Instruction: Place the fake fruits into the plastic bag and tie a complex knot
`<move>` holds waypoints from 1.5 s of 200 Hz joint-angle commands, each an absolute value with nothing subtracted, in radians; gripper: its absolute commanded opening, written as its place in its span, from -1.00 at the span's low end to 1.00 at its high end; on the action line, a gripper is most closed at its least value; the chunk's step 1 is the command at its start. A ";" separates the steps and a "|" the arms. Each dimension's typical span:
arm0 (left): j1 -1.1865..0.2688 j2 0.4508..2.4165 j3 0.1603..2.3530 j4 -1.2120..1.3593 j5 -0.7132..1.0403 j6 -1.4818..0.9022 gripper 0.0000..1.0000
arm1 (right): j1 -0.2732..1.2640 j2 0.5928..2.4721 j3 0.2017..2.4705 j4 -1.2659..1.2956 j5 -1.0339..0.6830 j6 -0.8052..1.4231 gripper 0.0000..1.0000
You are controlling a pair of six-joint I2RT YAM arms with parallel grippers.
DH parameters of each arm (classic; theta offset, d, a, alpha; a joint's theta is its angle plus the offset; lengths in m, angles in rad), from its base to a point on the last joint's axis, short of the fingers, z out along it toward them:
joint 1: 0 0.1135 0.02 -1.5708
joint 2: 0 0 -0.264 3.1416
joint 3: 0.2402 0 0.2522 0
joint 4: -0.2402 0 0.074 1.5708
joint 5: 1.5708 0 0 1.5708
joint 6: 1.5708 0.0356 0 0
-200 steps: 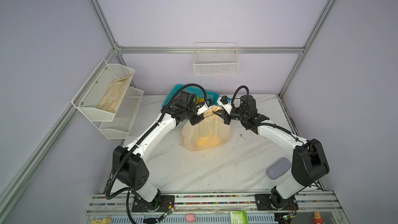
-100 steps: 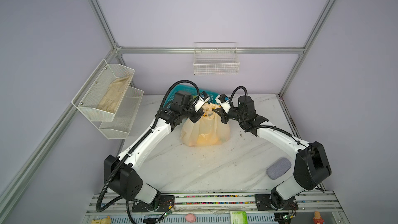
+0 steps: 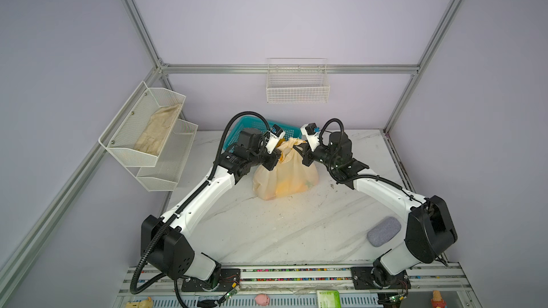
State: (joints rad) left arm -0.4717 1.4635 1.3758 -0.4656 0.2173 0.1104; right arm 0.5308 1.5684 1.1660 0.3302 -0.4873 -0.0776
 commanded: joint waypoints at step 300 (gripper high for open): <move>-0.463 1.380 1.331 -0.440 0.022 0.116 -1.00 | 0.522 1.648 1.216 0.478 -0.976 0.126 -1.00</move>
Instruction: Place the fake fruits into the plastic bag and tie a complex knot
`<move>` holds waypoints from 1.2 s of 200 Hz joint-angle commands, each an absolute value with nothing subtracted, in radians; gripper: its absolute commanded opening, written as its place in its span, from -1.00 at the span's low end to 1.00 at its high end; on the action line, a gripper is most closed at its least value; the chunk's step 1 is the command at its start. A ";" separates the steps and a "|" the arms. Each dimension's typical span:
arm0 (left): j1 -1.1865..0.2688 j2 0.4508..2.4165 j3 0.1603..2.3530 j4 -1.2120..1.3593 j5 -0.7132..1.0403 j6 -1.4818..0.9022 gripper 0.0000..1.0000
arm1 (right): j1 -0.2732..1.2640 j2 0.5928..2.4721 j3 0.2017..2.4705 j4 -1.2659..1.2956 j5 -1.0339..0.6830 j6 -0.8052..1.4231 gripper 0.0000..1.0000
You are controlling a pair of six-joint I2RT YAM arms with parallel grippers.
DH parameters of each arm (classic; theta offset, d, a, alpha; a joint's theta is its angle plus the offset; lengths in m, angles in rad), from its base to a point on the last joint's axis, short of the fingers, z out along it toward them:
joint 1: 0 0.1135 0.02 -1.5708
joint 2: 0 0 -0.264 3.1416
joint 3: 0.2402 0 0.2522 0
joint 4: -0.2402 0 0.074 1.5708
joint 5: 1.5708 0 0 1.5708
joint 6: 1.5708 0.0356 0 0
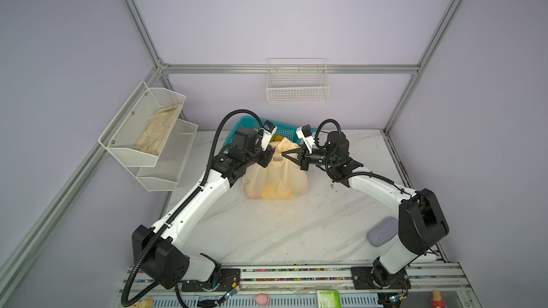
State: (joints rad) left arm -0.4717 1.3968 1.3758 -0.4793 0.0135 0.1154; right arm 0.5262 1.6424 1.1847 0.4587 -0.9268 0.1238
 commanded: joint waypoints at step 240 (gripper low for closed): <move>-0.463 1.312 1.270 -0.451 0.286 -0.104 -1.00 | 0.619 1.591 1.017 0.695 -0.348 0.252 -1.00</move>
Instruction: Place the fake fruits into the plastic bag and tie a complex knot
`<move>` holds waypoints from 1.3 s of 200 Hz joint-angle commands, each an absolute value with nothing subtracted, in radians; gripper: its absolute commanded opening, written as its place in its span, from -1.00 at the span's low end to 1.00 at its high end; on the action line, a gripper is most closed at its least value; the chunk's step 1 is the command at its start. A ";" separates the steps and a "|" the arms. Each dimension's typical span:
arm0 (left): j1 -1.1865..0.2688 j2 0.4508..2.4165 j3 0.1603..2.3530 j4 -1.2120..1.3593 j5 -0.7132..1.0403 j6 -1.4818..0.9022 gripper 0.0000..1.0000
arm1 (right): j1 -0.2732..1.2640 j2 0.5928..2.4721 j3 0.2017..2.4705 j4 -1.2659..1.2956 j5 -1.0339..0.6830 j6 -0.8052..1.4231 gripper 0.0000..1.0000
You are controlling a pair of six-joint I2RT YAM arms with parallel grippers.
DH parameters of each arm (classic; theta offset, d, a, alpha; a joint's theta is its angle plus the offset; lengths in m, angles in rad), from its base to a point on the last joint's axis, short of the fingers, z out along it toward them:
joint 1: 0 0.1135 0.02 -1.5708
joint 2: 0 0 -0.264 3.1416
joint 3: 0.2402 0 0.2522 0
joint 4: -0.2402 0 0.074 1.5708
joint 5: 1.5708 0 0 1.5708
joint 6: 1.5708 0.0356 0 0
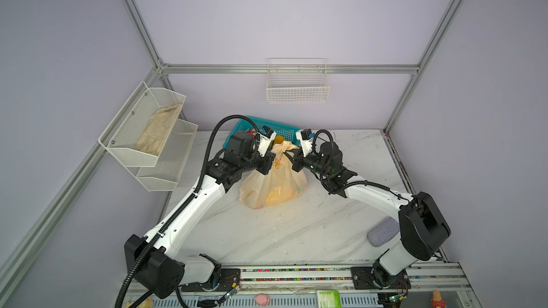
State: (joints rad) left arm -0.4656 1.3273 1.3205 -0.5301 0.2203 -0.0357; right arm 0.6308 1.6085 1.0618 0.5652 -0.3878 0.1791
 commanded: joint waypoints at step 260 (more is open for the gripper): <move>-0.604 1.205 0.758 0.291 0.295 -0.289 0.07 | 0.458 1.762 0.975 1.213 -0.958 0.283 -1.00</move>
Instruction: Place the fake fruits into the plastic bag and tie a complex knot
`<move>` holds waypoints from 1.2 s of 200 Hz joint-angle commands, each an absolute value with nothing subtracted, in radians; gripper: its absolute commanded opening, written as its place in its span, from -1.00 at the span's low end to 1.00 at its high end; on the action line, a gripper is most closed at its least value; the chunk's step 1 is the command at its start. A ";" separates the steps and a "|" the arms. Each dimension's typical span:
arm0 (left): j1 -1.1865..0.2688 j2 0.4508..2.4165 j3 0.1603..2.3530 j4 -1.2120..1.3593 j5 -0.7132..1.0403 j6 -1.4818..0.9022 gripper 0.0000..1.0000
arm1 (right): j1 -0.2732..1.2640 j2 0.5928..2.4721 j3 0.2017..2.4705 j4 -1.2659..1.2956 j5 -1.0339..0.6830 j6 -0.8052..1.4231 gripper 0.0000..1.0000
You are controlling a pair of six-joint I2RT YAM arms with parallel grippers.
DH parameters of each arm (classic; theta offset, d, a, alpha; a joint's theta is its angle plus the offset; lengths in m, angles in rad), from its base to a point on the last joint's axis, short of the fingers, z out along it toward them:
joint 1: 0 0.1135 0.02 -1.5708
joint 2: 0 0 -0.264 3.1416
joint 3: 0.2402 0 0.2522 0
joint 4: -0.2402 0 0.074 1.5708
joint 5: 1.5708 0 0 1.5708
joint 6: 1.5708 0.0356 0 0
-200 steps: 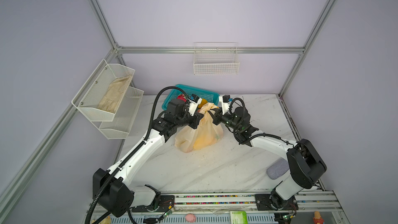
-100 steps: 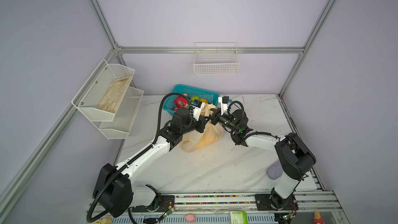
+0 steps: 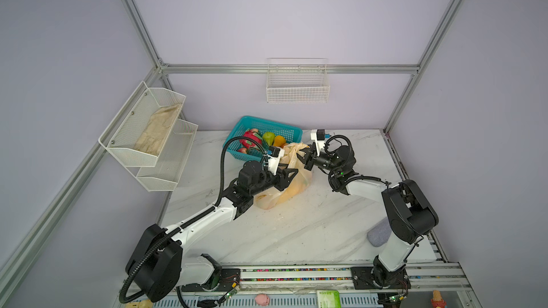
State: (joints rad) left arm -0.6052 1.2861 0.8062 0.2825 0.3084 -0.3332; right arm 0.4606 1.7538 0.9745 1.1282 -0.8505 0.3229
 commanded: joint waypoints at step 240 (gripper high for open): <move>-0.506 1.334 0.848 0.320 0.252 -0.414 -0.18 | 0.570 1.791 0.980 1.477 -0.927 0.565 -1.00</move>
